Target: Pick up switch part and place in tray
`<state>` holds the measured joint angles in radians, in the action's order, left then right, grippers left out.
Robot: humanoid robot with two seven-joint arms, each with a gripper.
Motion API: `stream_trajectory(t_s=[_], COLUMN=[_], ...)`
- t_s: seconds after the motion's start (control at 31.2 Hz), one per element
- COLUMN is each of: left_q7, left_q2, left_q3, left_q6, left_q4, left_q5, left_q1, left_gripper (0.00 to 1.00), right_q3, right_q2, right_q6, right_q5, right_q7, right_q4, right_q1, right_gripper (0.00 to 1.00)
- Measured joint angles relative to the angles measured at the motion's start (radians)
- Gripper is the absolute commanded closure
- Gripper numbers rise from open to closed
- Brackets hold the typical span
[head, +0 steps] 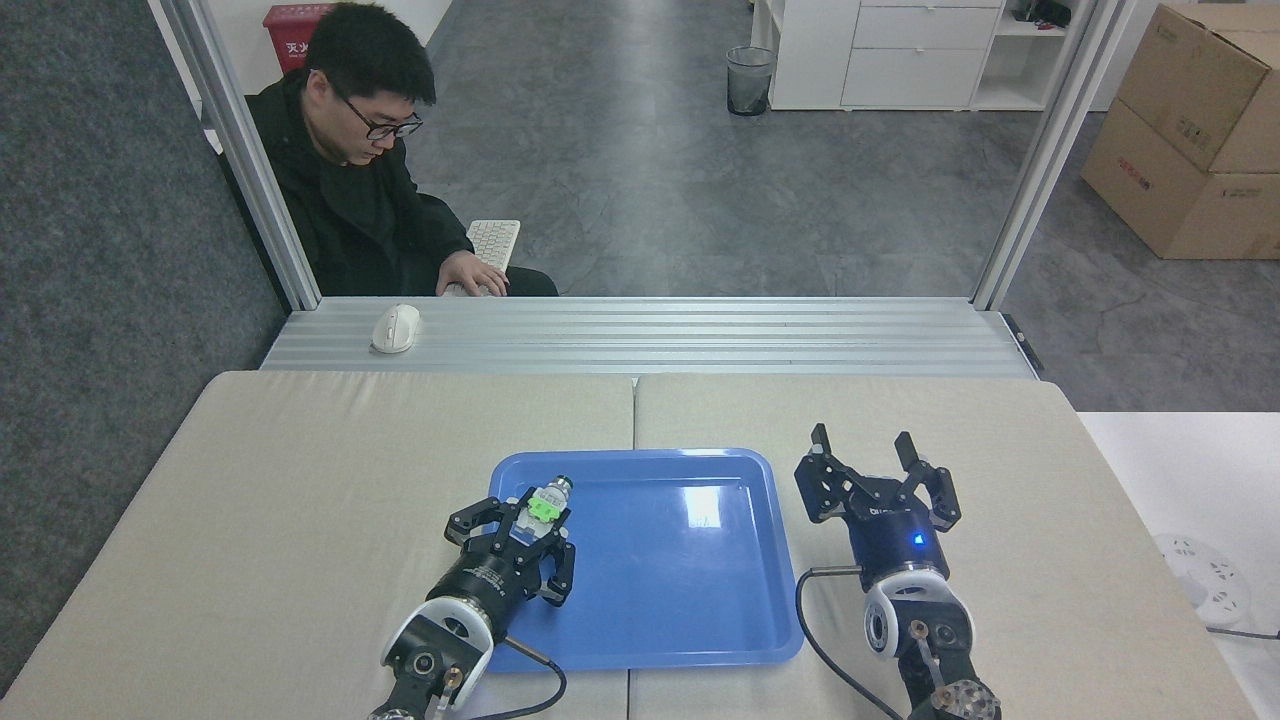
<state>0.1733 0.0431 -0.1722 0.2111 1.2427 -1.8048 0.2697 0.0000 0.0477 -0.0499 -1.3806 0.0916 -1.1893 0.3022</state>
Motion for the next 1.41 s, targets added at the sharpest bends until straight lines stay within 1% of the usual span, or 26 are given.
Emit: stream_trajectory(t_s=[0.03,0.1,0.13,0.16,0.19,0.22,0.29,0.32,0.35,0.38,0.48,0.51,0.74,0.83,0.99,1.22,1.41], left_q7=[0.002,0.005,0.006,0.007,0.008,0.008,0.007,0.004,0.002,-0.001,-0.009,-0.015,-0.08,-0.095,-0.104,-0.109,-0.131], left_q2=[0.003,0.009,0.011,0.013,0.015,0.018,0.021,0.023,0.025,0.026,0.031,0.032,0.035,0.029,0.004,-0.035,-0.061], left_q3=[-0.003,-0.009,-0.012,-0.014,-0.016,-0.019,-0.022,-0.024,-0.025,-0.027,-0.03,-0.03,-0.021,0.005,0.046,0.088,0.113], left_q6=[-0.002,-0.003,-0.004,-0.006,-0.006,-0.007,-0.012,-0.018,-0.026,-0.037,-0.07,-0.082,-0.179,-0.206,-0.219,-0.228,-0.231], left_q4=[-0.004,-0.011,-0.014,-0.017,-0.019,-0.02,-0.021,-0.02,-0.019,-0.017,-0.01,-0.007,0.012,0.019,0.027,0.035,0.04], left_q5=[-0.004,-0.011,-0.014,-0.017,-0.019,-0.021,-0.023,-0.024,-0.024,-0.024,-0.023,-0.022,0.019,0.063,0.155,0.323,0.397], left_q1=[0.0,0.001,0.001,0.001,0.001,0.002,0.002,0.003,0.003,0.003,0.003,0.004,0.006,0.008,0.007,0.005,0.007], left_gripper=[0.9,0.85,0.79,0.67,0.52,0.41,0.25,0.15,0.07,0.05,0.04,0.01,0.01,0.01,0.0,0.0,0.0], right_q3=[0.0,0.0,0.0,0.0,0.0,0.0,0.0,0.0,0.0,0.0,0.0,0.0,-0.01,-0.016,-0.024,-0.031,-0.036], right_q2=[0.0,0.0,0.0,0.0,0.0,0.0,0.0,0.0,0.0,0.0,0.0,0.0,0.001,0.001,0.001,0.002,0.002], right_q6=[0.0,0.0,0.0,0.0,0.0,0.0,0.0,0.0,0.0,0.0,0.0,0.0,0.0,0.0,0.0,0.0,0.0], right_q5=[0.0,0.0,0.0,0.0,0.0,0.0,0.0,0.0,0.0,0.0,0.0,0.0,0.0,0.001,0.001,0.001,0.001], right_q7=[0.0,0.0,0.0,0.0,0.0,0.0,0.0,0.0,0.0,0.0,0.0,0.0,0.0,0.0,0.0,0.0,0.0], right_q4=[0.0,0.0,0.0,0.0,0.0,0.0,0.0,0.0,0.0,0.0,0.0,0.0,0.0,0.0,0.0,0.0,0.0], right_q1=[0.0,0.0,0.0,0.0,0.0,0.0,0.0,0.0,0.0,0.0,0.0,0.0,0.0,0.0,0.0,0.0,0.0], right_gripper=[0.0,0.0,0.0,0.0,0.0,0.0,0.0,0.0,0.0,0.0,0.0,0.0,0.0,0.0,0.0,0.0,0.0])
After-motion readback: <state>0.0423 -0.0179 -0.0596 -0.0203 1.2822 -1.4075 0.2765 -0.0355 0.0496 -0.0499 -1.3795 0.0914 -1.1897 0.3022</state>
